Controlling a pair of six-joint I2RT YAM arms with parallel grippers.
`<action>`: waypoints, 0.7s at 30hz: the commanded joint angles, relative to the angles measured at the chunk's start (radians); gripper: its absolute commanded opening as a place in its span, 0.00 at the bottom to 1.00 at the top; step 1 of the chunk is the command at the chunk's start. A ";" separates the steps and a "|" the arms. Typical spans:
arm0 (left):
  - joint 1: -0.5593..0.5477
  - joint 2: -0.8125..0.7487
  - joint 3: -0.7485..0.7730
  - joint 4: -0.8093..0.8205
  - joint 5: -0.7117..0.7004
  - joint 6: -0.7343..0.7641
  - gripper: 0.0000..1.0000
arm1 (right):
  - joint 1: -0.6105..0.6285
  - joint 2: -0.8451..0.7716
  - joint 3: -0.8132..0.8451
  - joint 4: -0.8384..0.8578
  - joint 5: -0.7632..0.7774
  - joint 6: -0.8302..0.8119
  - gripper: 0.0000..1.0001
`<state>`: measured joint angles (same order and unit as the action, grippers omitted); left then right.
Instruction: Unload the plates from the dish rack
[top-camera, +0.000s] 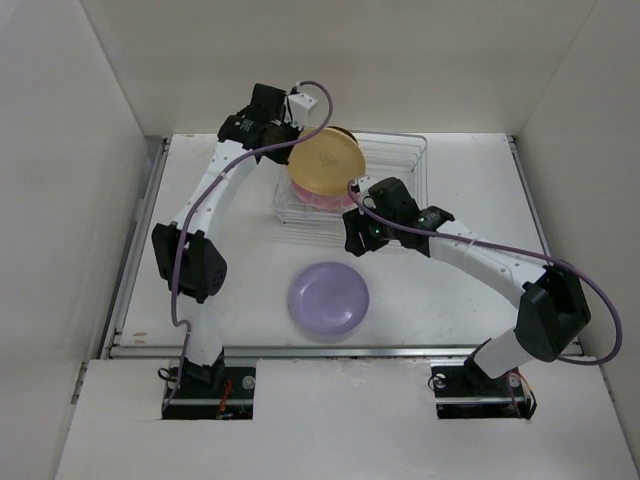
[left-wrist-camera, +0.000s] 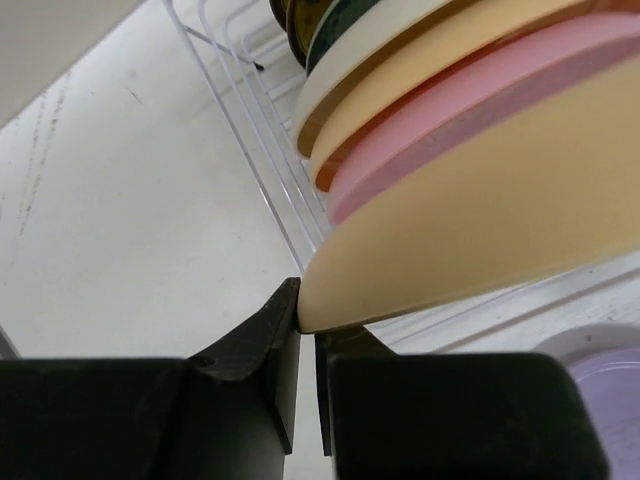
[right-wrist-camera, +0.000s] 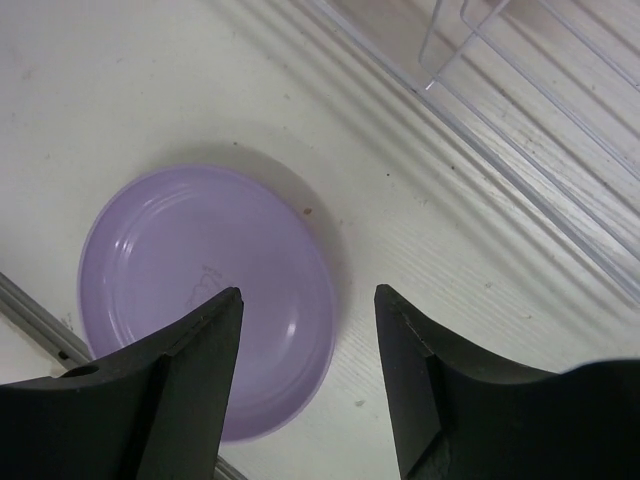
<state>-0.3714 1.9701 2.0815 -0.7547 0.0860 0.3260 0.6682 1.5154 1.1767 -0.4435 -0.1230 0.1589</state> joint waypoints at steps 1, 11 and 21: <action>0.000 -0.118 0.012 0.011 0.041 -0.054 0.00 | 0.001 -0.027 0.035 -0.006 0.039 0.011 0.61; 0.000 -0.103 0.144 -0.456 0.242 0.088 0.00 | -0.024 -0.202 0.119 -0.035 0.198 0.080 0.66; -0.076 0.055 -0.064 -0.838 0.314 0.310 0.00 | -0.044 -0.382 0.141 0.000 0.588 0.071 0.74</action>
<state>-0.3946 2.0182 2.1021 -1.2591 0.3416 0.5449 0.6277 1.1076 1.3098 -0.4561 0.3241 0.2188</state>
